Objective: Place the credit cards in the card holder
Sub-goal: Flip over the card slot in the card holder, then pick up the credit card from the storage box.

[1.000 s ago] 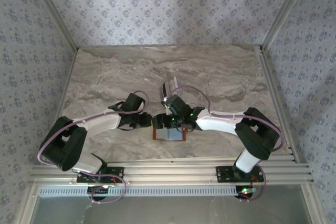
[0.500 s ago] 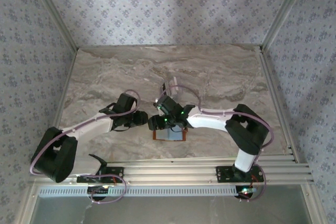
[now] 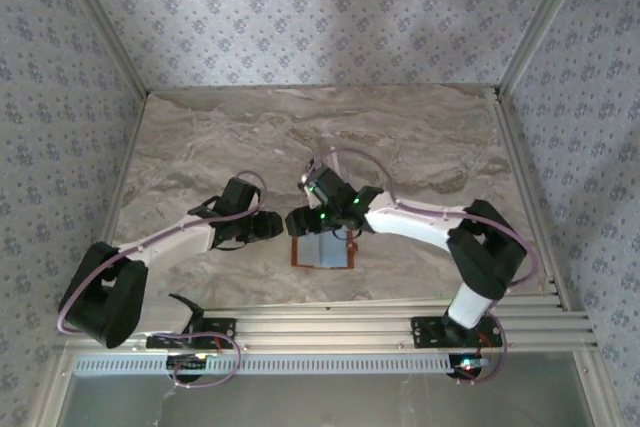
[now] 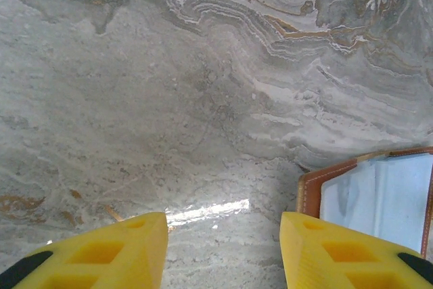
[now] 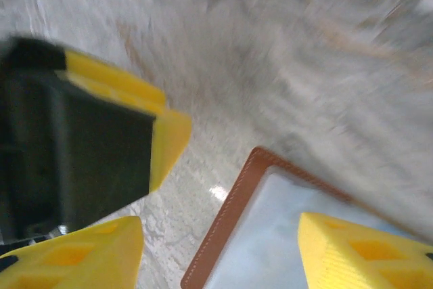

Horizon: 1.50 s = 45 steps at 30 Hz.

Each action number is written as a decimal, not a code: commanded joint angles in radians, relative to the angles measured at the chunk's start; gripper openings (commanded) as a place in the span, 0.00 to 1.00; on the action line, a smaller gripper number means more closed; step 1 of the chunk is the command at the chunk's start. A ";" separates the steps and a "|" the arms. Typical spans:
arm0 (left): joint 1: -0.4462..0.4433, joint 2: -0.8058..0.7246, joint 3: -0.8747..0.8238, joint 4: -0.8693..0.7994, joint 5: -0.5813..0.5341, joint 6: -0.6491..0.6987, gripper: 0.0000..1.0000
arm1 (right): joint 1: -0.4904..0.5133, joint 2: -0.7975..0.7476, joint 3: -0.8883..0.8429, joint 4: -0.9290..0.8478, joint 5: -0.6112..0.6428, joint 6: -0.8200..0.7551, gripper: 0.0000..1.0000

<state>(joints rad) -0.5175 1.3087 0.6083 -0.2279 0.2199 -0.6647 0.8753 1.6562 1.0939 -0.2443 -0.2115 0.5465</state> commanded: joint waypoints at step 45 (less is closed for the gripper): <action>0.003 -0.154 -0.090 0.186 0.093 -0.001 0.56 | -0.387 0.355 0.460 -0.180 -0.159 -0.213 0.47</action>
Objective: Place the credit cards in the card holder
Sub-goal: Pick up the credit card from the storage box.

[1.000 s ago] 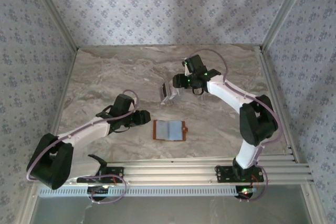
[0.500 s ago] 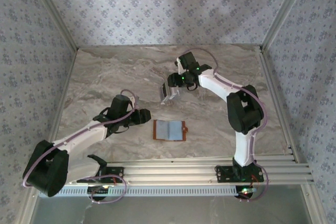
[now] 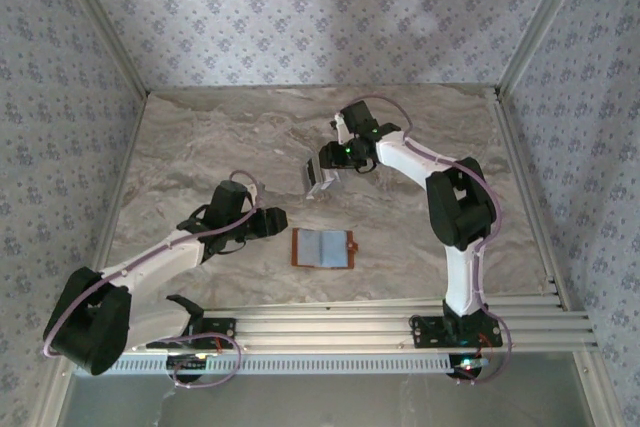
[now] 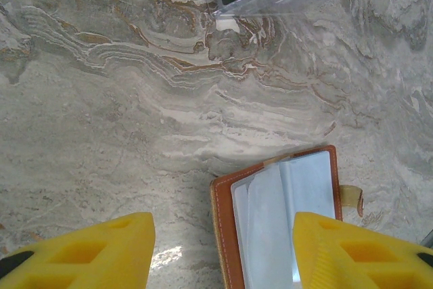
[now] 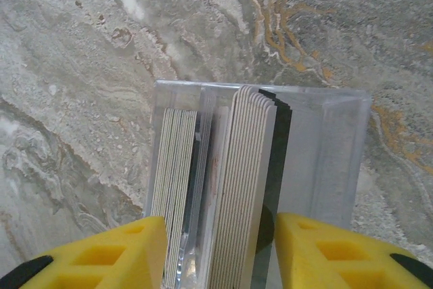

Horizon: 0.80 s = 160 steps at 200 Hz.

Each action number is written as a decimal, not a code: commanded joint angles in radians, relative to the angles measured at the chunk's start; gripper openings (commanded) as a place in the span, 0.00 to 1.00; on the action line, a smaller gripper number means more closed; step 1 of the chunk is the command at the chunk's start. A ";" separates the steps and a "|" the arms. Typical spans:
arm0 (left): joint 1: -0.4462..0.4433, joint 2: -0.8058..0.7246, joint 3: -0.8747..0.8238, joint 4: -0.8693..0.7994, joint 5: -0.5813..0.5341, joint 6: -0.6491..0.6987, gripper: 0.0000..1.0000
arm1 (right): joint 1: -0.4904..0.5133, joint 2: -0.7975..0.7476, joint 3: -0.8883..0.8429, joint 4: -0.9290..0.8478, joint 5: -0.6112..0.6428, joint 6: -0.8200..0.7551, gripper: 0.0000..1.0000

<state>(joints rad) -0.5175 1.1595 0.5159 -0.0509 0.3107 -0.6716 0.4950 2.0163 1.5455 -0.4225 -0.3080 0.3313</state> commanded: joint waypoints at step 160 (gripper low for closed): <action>0.004 -0.003 0.004 0.005 0.000 0.008 0.56 | -0.040 -0.051 -0.018 0.028 -0.126 0.019 0.25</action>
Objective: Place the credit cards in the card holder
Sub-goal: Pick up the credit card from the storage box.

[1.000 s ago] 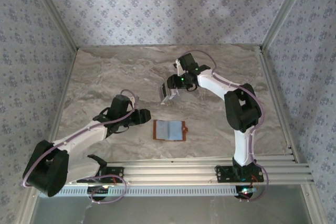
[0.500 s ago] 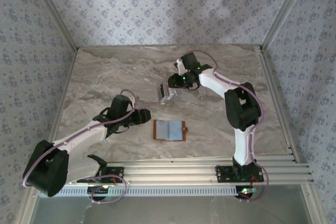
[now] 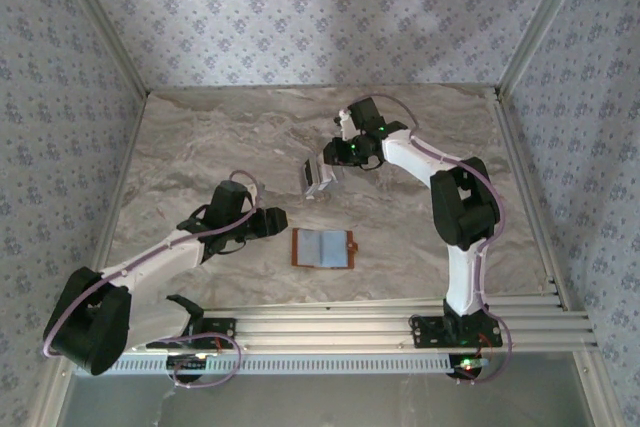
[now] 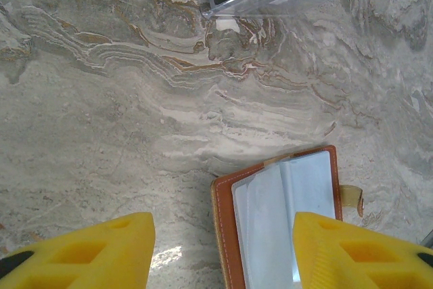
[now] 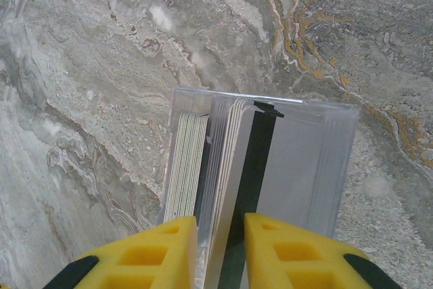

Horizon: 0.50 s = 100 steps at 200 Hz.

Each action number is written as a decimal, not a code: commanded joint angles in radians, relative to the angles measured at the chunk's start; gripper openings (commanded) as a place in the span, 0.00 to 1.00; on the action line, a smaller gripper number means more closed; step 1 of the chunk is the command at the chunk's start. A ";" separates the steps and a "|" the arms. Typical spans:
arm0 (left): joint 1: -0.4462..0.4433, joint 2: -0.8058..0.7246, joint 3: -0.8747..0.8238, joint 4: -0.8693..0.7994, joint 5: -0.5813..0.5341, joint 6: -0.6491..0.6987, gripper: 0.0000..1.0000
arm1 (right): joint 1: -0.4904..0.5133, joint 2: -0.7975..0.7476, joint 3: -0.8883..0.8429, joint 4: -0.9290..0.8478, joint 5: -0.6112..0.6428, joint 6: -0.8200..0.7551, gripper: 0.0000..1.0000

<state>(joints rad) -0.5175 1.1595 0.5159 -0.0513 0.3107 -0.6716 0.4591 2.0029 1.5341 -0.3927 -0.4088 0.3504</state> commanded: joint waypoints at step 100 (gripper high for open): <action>0.002 0.002 0.004 0.004 -0.005 0.009 0.56 | -0.020 -0.079 -0.009 -0.040 0.018 -0.013 0.12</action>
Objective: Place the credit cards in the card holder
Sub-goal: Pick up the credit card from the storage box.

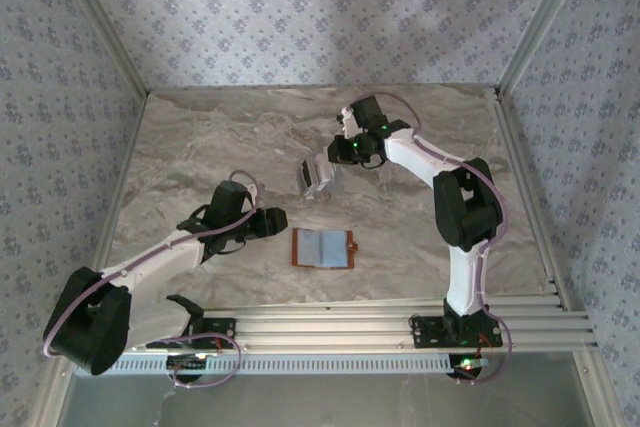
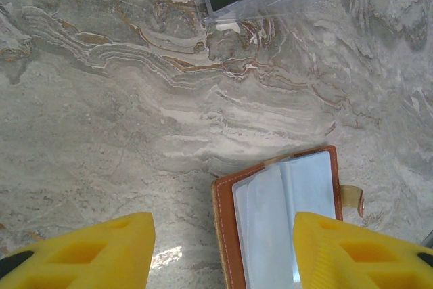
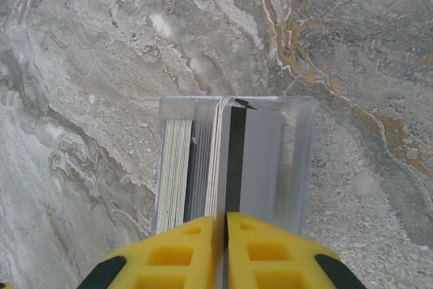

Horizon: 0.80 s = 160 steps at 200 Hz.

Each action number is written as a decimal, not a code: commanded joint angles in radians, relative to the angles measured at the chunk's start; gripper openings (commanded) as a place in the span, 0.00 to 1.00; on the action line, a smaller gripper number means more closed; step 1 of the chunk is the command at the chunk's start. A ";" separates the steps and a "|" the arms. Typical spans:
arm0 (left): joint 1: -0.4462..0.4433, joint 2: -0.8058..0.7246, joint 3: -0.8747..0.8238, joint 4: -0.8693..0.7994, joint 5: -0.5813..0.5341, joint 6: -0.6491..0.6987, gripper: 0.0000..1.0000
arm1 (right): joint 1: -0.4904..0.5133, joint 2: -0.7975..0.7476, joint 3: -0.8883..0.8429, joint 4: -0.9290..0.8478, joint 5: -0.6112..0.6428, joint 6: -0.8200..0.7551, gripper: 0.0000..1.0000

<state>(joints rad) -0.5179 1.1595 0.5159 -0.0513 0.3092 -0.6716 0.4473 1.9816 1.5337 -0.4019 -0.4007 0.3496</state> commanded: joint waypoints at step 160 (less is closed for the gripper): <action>0.003 0.016 0.008 0.004 -0.004 0.012 0.64 | -0.006 -0.210 -0.059 -0.060 0.259 -0.008 0.00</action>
<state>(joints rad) -0.5175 1.1690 0.5159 -0.0513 0.3065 -0.6712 0.4366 1.8343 1.4899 -0.4461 -0.1963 0.3466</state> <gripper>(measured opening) 0.629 0.069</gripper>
